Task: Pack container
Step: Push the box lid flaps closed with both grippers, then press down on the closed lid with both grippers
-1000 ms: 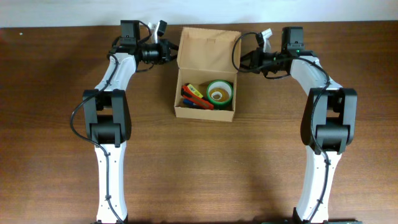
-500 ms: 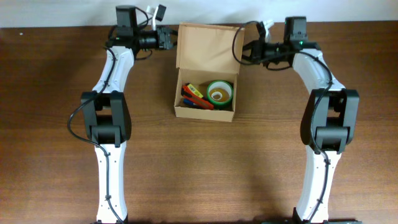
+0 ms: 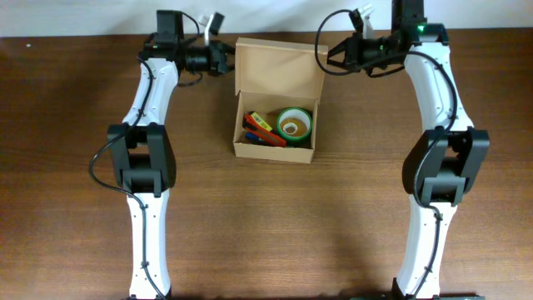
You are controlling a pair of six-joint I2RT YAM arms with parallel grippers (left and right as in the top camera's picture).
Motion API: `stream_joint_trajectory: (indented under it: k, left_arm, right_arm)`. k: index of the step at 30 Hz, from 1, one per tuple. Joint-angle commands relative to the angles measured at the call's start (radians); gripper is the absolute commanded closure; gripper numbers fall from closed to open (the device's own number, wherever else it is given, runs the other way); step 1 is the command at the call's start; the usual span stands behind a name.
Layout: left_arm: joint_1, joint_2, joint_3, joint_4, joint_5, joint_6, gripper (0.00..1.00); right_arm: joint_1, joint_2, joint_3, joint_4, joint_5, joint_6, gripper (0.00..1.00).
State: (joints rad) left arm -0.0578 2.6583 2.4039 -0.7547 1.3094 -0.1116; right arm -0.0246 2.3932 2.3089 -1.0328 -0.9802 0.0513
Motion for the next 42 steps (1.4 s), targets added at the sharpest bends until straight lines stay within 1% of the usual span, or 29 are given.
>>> stream_joint_trajectory:
  k: [1, 3, 4, 11, 19, 23, 28, 34, 37, 39, 42]
  left_arm:
    - [-0.022, -0.079, 0.008, -0.167, -0.125, 0.304, 0.98]
    - [-0.031, -0.11, 0.008, -0.266, -0.188, 0.397, 0.99]
    - [-0.034, -0.124, 0.008, -0.293, -0.201, 0.423, 0.98]
    - [-0.036, -0.174, 0.008, -0.348, -0.208, 0.452, 0.98]
    - [-0.041, -0.251, 0.008, -0.492, -0.225, 0.582, 0.98]
    - [-0.047, -0.338, 0.008, -0.541, -0.365, 0.6, 0.98]
    - [-0.08, -0.475, 0.008, -0.588, -0.633, 0.6, 0.98]
    - [-0.151, -0.542, 0.008, -0.645, -0.872, 0.6, 0.98]
    - [-0.18, -0.542, -0.005, -0.642, -0.897, 0.6, 0.98]
    - [-0.189, -0.542, -0.032, -0.638, -0.945, 0.599, 0.99]
    - [-0.188, -0.542, -0.092, -0.611, -0.949, 0.595, 0.98]
  right_arm:
    - [-0.001, -0.006, 0.04, -0.033, 0.05, -0.074, 0.96]
    - [0.002, -0.009, 0.04, -0.056, 0.051, -0.084, 0.96]
    - [0.005, -0.01, 0.04, -0.076, 0.051, -0.103, 0.96]
    - [0.051, -0.026, 0.04, -0.129, 0.093, -0.148, 0.96]
    - [0.083, -0.127, 0.041, -0.215, 0.217, -0.201, 0.96]
    - [0.098, -0.205, 0.041, -0.267, 0.306, -0.201, 0.96]
    - [0.154, -0.304, 0.041, -0.347, 0.502, -0.2, 0.96]
    - [0.233, -0.347, 0.041, -0.443, 0.647, -0.189, 0.96]
    - [0.256, -0.347, 0.039, -0.475, 0.662, -0.19, 0.96]
    - [0.267, -0.347, 0.039, -0.485, 0.675, -0.19, 0.96]
    - [0.267, -0.347, 0.029, -0.486, 0.675, -0.19, 0.96]
